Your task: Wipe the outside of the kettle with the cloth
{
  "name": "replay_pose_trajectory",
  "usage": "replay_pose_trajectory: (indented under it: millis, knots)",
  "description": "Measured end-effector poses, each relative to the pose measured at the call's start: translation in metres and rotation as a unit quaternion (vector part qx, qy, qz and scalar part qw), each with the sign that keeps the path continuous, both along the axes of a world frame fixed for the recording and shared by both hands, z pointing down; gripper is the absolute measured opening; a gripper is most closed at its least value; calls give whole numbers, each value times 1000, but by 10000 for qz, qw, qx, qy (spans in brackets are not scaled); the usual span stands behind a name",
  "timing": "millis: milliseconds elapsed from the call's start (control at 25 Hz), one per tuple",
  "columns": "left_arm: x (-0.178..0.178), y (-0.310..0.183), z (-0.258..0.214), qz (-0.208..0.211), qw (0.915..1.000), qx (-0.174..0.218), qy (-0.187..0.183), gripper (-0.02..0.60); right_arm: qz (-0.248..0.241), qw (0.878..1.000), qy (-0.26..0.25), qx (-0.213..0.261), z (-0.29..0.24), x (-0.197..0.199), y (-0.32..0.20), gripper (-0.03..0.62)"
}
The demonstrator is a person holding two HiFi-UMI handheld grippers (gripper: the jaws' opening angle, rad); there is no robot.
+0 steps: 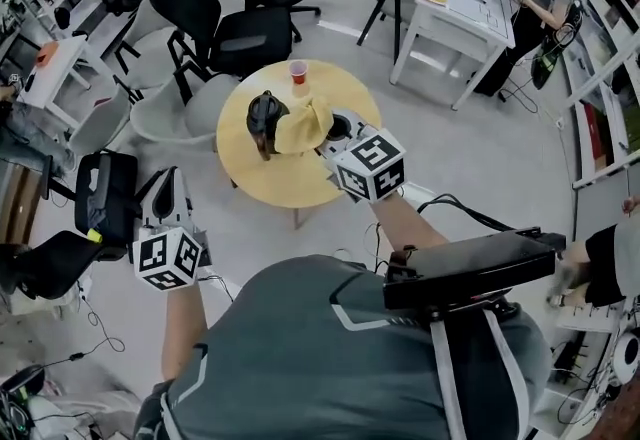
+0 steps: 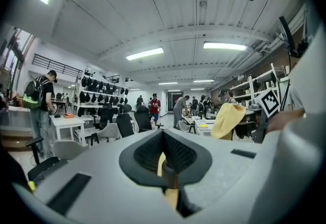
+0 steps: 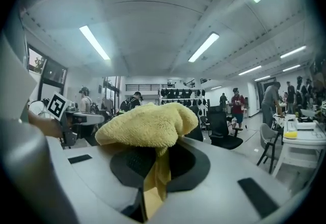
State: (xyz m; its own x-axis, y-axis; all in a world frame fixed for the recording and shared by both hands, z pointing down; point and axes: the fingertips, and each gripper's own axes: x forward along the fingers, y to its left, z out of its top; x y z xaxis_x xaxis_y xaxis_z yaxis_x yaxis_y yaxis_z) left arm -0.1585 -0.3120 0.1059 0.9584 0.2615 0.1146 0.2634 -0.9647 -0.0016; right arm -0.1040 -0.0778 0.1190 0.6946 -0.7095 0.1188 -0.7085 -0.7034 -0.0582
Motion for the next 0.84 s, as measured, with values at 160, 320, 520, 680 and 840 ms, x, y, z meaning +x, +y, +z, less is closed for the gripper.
replay_pose_trajectory:
  millis: [160, 320, 520, 680, 840]
  knots:
    - [-1, -12, 4, 20, 10000, -75, 23, 9, 56, 10000, 24, 12, -3, -2, -13, 63]
    - [-1, -24, 3, 16, 9999, -77, 93, 9, 123, 9999, 90, 6, -7, -3, -22, 63]
    - [-12, -18, 4, -79, 9999, -57, 101, 9, 128, 9999, 96, -24, -6, -8, -12, 63]
    - [-17, 4, 7, -92, 9999, -56, 87, 9, 116, 9999, 111, 13, -7, -12, 10, 63]
    - [-12, 15, -1, -72, 9998, -193, 57, 9, 144, 9999, 27, 24, -13, -5, 19, 63]
